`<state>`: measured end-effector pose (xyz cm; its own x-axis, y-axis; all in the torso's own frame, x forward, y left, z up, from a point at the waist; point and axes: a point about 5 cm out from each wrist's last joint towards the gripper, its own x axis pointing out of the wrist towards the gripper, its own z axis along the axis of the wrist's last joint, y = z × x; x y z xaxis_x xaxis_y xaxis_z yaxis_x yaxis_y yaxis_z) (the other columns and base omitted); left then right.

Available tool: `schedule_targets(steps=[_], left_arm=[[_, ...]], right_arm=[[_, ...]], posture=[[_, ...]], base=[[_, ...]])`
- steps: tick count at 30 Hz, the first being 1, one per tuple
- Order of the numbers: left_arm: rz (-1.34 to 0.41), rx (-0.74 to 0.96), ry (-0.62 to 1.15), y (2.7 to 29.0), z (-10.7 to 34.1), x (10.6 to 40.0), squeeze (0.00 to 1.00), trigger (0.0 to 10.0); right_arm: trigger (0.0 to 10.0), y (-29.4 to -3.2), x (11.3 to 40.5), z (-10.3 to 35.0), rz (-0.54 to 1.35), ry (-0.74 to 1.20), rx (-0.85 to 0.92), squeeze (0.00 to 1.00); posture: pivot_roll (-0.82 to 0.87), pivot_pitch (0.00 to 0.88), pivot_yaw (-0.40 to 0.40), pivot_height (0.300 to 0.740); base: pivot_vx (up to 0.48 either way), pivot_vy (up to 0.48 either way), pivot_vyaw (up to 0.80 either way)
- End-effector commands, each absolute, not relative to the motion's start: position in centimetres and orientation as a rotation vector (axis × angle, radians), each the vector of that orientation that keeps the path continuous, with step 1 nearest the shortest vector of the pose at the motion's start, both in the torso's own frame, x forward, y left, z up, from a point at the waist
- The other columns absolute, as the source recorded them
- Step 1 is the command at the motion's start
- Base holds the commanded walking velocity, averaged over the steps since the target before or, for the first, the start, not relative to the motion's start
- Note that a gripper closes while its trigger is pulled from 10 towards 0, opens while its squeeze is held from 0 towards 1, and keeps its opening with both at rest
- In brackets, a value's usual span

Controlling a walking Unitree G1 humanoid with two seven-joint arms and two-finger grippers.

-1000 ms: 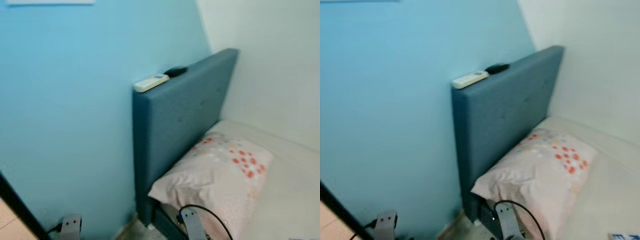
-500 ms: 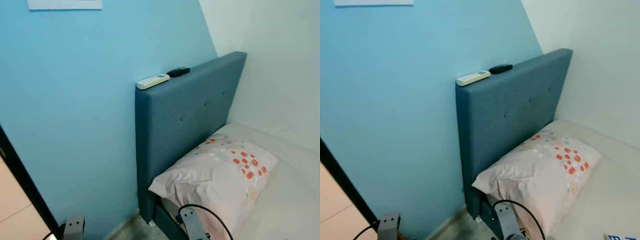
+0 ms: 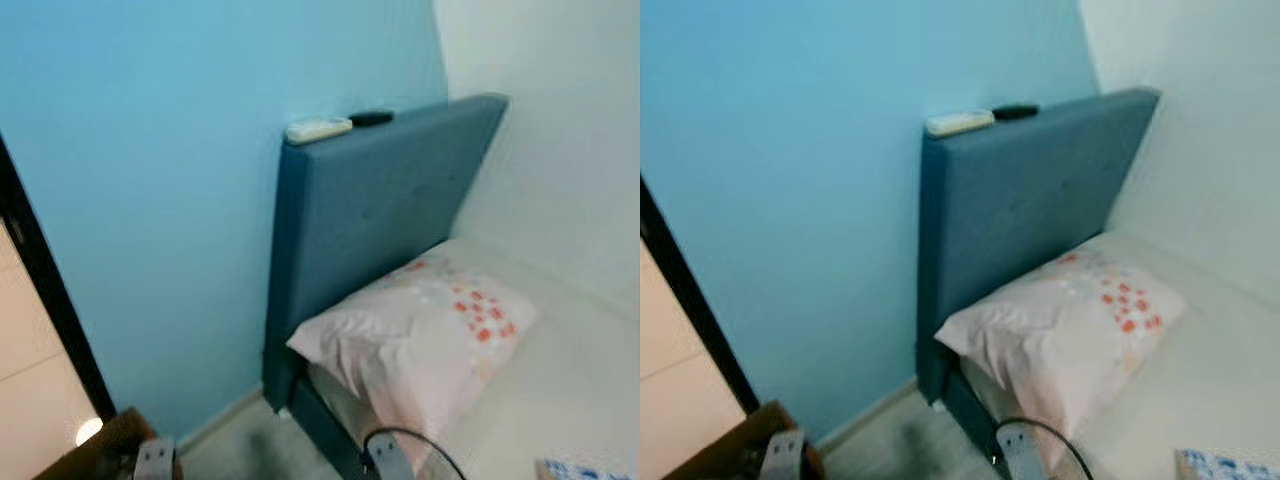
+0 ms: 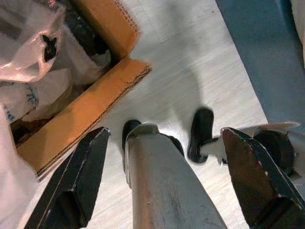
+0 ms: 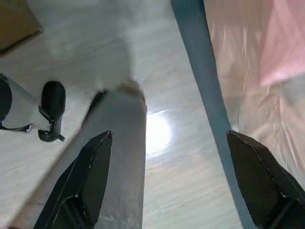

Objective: Clean up the room

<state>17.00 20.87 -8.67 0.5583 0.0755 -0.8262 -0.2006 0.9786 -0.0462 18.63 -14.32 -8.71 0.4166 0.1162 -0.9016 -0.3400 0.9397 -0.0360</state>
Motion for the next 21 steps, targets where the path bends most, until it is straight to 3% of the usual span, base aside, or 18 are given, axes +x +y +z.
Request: schedule_targets(steps=[1,3,13,21], left_arm=[[0.158,-0.145,0.993,20.52,-9.06,16.26,0.00,10.0],[0.157,-0.145,0.993,20.50,-9.07,16.25,0.00,10.0],[0.112,-0.110,0.959,20.32,-8.67,17.14,0.00,10.0],[0.088,-0.099,0.979,20.00,-8.87,16.82,0.00,10.0]], right_arm=[[10.0,-14.45,18.78,-8.63,0.297,1.102,-0.242,0.00],[10.0,-14.47,18.67,-8.68,0.298,1.105,-0.243,0.00],[10.0,-14.72,17.93,-9.02,0.311,1.128,-0.254,0.00],[10.0,-14.72,17.80,-9.07,0.321,1.131,-0.260,0.00]], posture=[[0.06,0.000,-0.130,0.703],[0.05,0.000,-0.129,0.703],[0.06,0.000,-0.133,0.703],[0.06,0.000,-0.130,0.703]], base=[[-0.480,0.000,0.00],[-0.480,0.000,0.00],[0.000,0.000,0.00],[0.000,-0.465,0.00]])
